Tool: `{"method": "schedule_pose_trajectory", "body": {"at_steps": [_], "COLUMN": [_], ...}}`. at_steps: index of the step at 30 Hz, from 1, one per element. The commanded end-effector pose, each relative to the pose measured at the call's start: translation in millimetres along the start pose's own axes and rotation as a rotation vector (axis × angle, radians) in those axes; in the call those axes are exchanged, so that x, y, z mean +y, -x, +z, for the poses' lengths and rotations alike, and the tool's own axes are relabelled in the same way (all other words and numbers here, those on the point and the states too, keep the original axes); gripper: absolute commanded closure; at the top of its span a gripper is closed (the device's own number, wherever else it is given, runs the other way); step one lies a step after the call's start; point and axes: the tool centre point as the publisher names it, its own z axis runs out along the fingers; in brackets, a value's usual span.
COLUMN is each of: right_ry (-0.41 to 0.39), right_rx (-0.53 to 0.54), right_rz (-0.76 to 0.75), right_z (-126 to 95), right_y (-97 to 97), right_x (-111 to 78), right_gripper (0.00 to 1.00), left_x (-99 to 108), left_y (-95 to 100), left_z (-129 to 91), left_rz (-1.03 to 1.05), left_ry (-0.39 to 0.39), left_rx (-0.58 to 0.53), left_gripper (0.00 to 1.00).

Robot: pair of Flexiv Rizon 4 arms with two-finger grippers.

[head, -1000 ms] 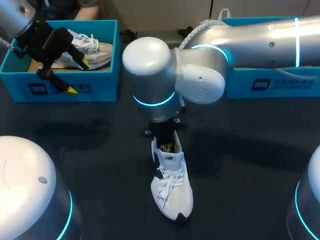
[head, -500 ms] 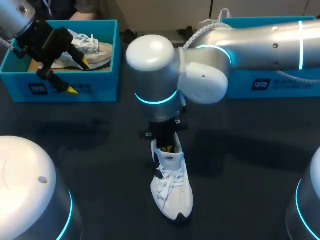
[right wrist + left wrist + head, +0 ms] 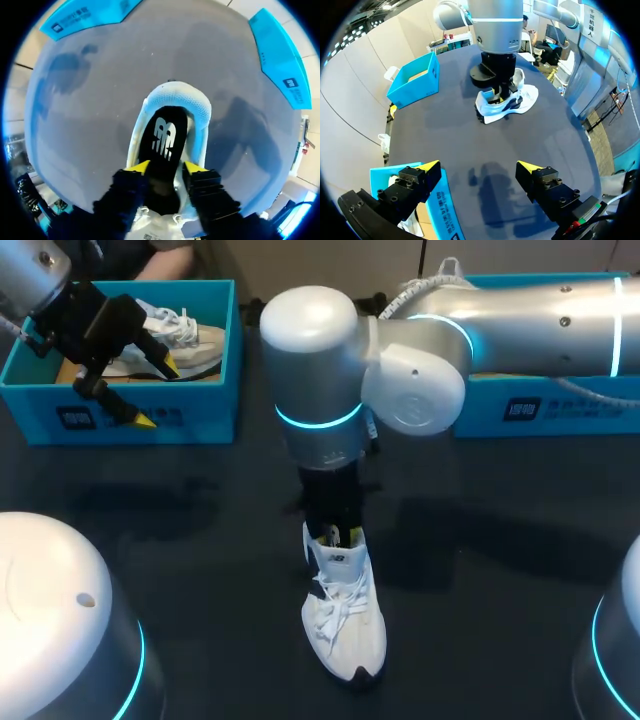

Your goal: Take the shoe out of the shoebox, open the shoe tongue, remove and reinsert the insole, then place the shoe into the shoebox

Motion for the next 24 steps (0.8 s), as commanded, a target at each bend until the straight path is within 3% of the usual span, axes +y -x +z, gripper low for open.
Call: {"method": "schedule_pose_trajectory", "body": {"at_steps": [1,14,24], "right_ry": [-0.004,-0.025,0.011], "right_rx": [0.017,0.005,-0.057], "right_rz": [-0.004,-0.047,-0.043], "right_z": [5,0,-11], "right_y": [2.7,-6.5,-5.4], "right_x": [-3.5,-16.8,-28.1], "right_gripper": [0.00,0.00,0.00], "left_x": [0,0,0], "left_y": [-0.4,-0.4,-0.4], "left_z": [0,0,0], "left_rz": [0.000,0.000,0.000], "left_ry": [0.003,0.003,0.003], "left_rx": [0.000,0.000,0.000], "left_gripper": [0.00,0.00,0.00]}}
